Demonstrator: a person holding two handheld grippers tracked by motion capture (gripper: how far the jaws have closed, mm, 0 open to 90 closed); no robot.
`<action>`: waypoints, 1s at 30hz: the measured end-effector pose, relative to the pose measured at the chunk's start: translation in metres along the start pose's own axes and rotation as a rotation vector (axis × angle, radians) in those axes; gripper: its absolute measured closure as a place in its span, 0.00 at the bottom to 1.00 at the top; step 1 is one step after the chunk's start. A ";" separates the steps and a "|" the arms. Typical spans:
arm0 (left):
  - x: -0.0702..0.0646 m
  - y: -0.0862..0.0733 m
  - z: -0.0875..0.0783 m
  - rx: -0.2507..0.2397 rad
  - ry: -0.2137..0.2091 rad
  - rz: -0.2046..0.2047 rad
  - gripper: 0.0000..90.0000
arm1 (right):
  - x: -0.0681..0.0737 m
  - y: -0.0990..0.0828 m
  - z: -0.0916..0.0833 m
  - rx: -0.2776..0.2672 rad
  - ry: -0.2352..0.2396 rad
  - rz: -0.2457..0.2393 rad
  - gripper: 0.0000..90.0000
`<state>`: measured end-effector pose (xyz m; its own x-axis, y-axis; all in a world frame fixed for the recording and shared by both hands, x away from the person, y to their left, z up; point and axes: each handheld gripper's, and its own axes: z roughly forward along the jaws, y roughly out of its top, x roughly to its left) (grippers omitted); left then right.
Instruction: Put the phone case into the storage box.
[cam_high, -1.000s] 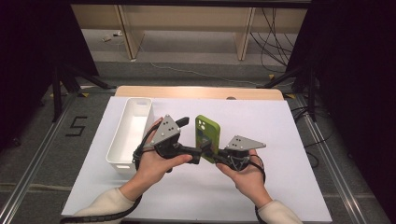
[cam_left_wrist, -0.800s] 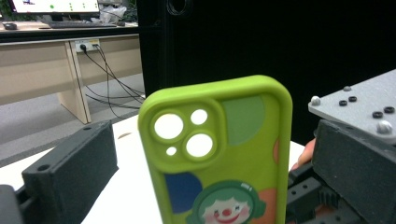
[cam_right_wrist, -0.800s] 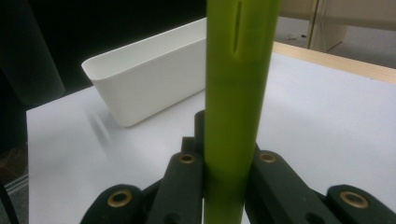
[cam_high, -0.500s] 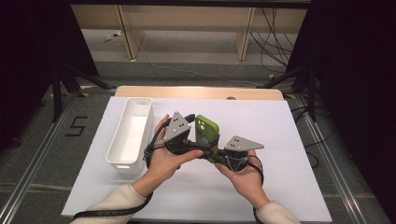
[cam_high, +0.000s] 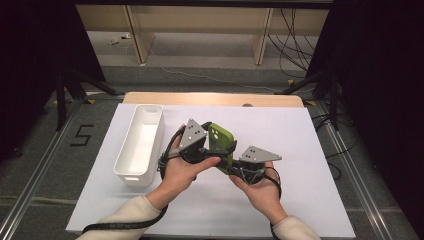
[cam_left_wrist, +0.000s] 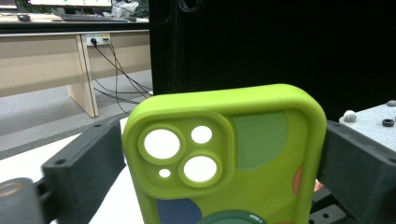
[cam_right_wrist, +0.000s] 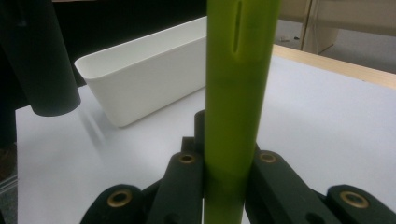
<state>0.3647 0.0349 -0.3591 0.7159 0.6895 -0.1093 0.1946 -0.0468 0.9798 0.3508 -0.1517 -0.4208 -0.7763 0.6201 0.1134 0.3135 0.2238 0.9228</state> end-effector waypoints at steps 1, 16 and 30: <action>0.000 0.000 0.000 0.000 -0.003 -0.002 0.11 | 0.000 0.000 0.000 0.000 0.000 0.000 0.96; 0.001 -0.001 -0.004 -0.002 0.000 -0.012 0.17 | -0.001 0.000 0.002 -0.002 -0.001 0.011 0.88; 0.012 0.001 -0.010 -0.015 0.013 0.012 0.17 | -0.001 0.001 0.001 -0.020 -0.014 -0.040 0.22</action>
<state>0.3666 0.0506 -0.3572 0.7093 0.6984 -0.0956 0.1760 -0.0442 0.9834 0.3528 -0.1514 -0.4203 -0.7804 0.6212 0.0715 0.2714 0.2335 0.9337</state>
